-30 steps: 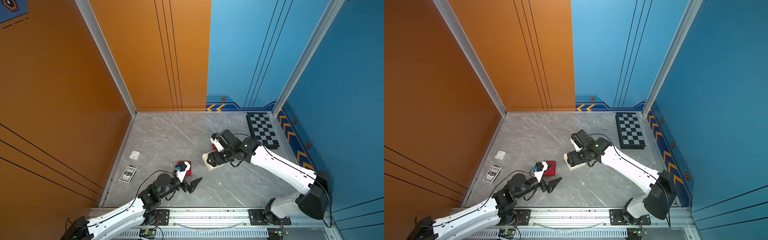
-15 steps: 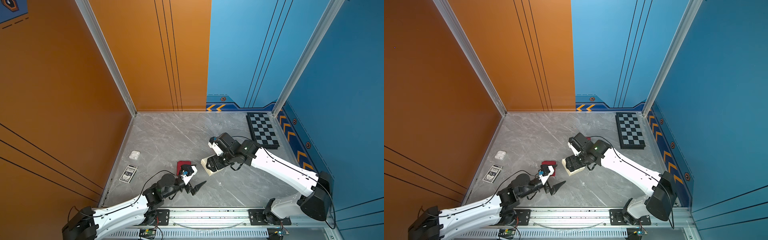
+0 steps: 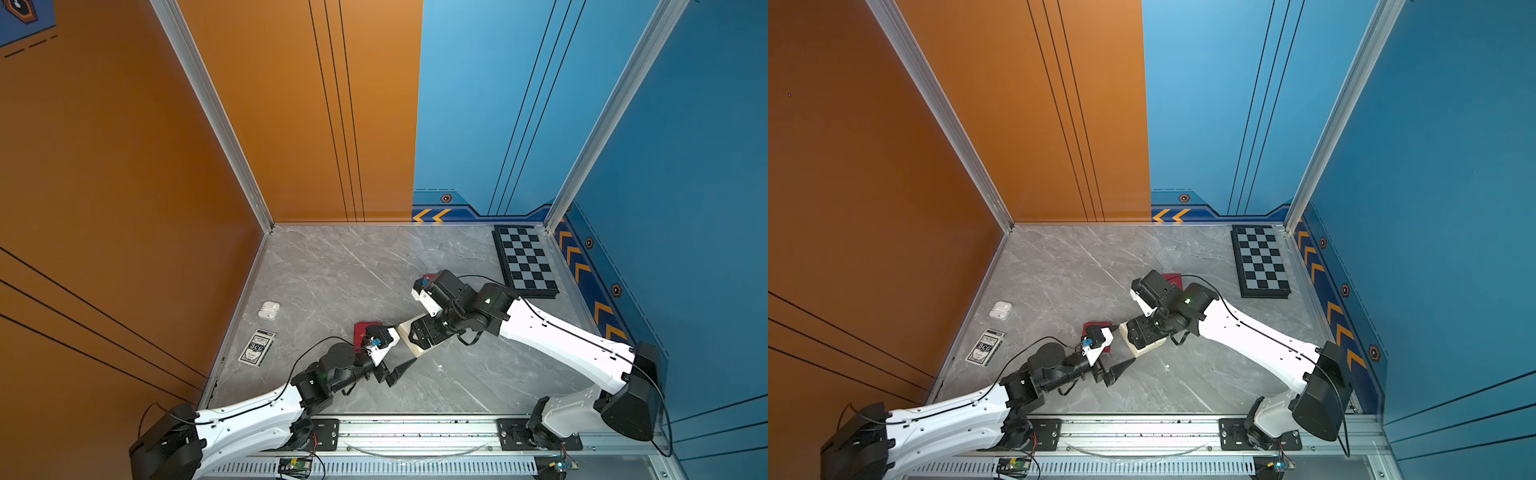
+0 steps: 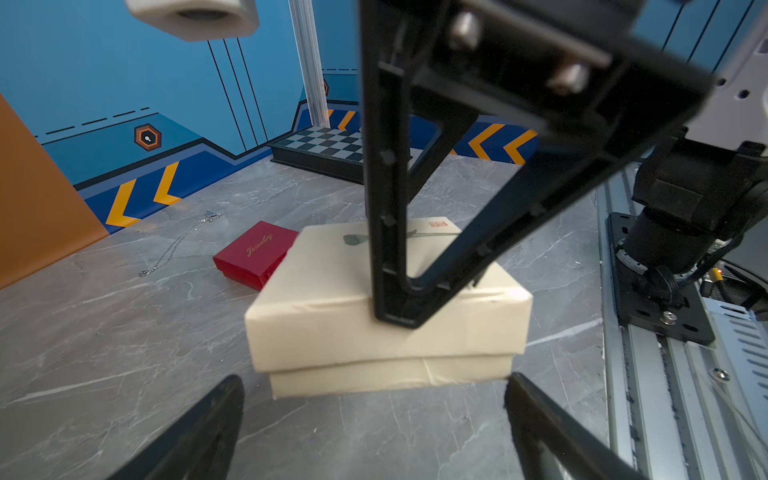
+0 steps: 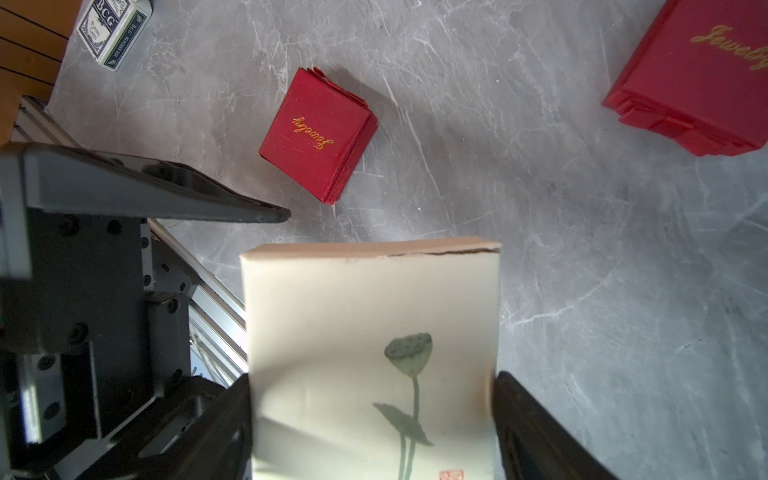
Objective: Take the necklace out of the lift-off lid jewelry box
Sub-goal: Open the lid on the jewelry box.
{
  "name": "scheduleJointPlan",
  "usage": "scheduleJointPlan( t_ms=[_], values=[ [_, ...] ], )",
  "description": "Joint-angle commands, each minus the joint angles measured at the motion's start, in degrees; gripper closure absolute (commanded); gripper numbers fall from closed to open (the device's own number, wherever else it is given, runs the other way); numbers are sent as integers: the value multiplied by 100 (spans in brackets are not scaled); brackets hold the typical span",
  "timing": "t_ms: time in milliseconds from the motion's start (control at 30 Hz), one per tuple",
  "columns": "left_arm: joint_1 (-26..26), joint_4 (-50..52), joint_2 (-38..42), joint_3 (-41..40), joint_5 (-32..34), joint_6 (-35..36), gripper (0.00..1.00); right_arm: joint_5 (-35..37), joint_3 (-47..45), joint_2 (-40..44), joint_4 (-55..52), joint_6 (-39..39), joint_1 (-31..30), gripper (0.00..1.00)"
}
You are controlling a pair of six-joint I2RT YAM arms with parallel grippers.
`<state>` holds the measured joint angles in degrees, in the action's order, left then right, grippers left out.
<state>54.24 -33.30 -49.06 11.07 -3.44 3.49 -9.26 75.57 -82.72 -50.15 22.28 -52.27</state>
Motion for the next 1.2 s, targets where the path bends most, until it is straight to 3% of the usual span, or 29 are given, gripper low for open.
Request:
scheduleJointPlan(
  t_ms=[0, 500, 800, 1000, 1167],
  values=[
    [65, -150, -45, 180, 55, 51, 1, -2, 193, -70, -74, -5, -64, 23],
    [62, -142, -184, 243, -51, 37, 3, -8, 267, -149, -43, 7, -175, 24],
    [61, -142, -342, 310, -93, 21, 12, -15, 266, -148, -35, 15, -196, 24],
    [65, -142, -376, 330, -40, 38, 25, -41, 250, -158, -29, 0, -213, 24],
    [60, -138, -331, 260, 58, 45, 28, -210, 278, -91, -7, -46, -208, 21]
  ],
)
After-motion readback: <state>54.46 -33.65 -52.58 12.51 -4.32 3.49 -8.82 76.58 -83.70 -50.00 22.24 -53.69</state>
